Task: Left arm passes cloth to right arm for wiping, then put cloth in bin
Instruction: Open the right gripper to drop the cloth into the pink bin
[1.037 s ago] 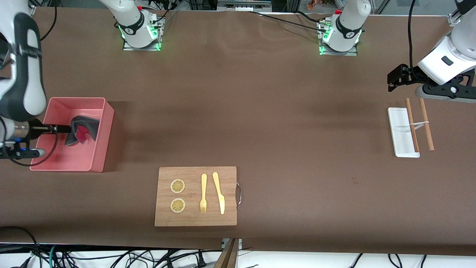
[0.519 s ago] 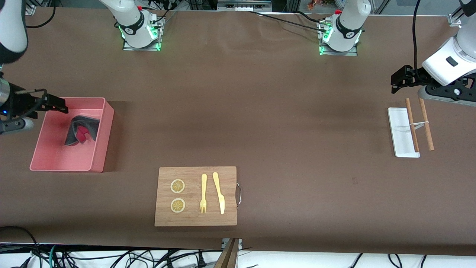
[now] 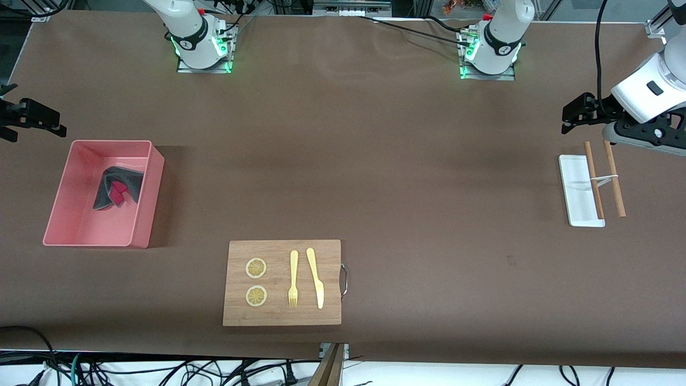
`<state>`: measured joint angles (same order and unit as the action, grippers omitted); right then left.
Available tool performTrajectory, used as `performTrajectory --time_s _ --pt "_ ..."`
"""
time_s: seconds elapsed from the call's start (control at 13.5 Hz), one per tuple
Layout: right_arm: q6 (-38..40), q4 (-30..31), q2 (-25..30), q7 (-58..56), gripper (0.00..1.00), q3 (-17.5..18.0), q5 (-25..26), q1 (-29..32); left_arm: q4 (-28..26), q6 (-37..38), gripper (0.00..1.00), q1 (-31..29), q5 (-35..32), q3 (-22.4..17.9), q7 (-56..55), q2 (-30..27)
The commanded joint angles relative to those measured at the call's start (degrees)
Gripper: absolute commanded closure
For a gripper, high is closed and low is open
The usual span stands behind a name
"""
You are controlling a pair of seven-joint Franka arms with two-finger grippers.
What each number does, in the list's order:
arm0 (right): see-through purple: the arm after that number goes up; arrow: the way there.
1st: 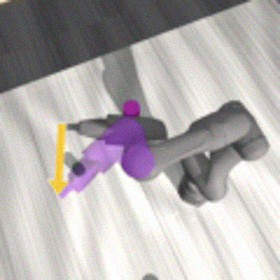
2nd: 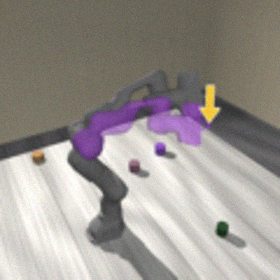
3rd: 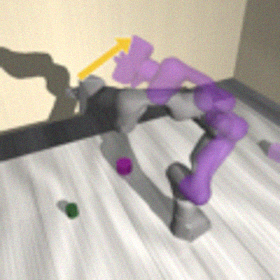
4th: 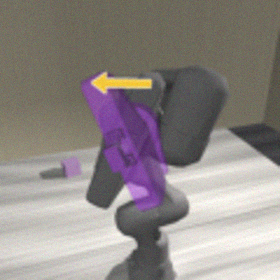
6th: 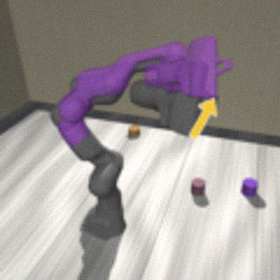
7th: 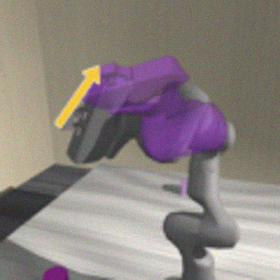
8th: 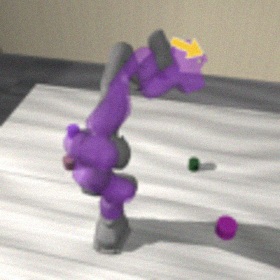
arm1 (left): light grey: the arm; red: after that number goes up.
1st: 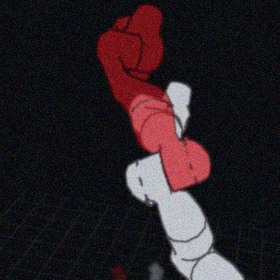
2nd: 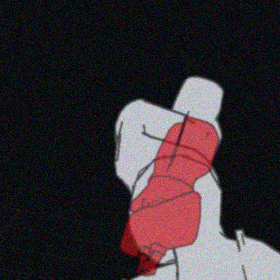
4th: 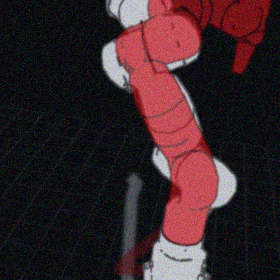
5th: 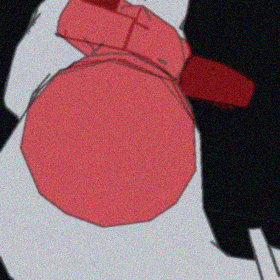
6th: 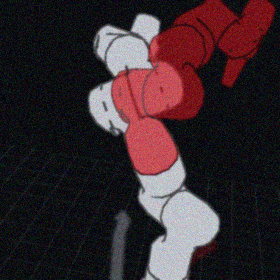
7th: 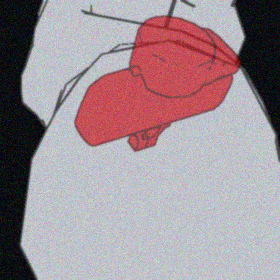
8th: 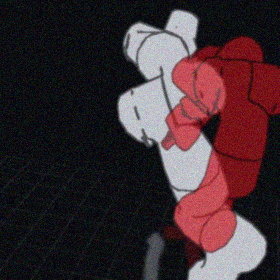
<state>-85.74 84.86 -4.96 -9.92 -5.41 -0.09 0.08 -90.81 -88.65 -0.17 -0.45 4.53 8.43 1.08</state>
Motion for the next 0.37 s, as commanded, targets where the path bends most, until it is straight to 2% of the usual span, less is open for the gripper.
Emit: performTrajectory --time_s 0.0,0.3 --pt "1.5 1.2 1.7 3.5 0.0 2.3 -0.2 1.3 1.2 0.8 0.0 -0.5 1.2 0.1 1.2 0.5" --pt "1.3 1.1 1.7 3.3 0.0 3.6 0.7 1.3 0.9 1.6 0.0 -1.0 3.9 0.2 1.1 0.6"
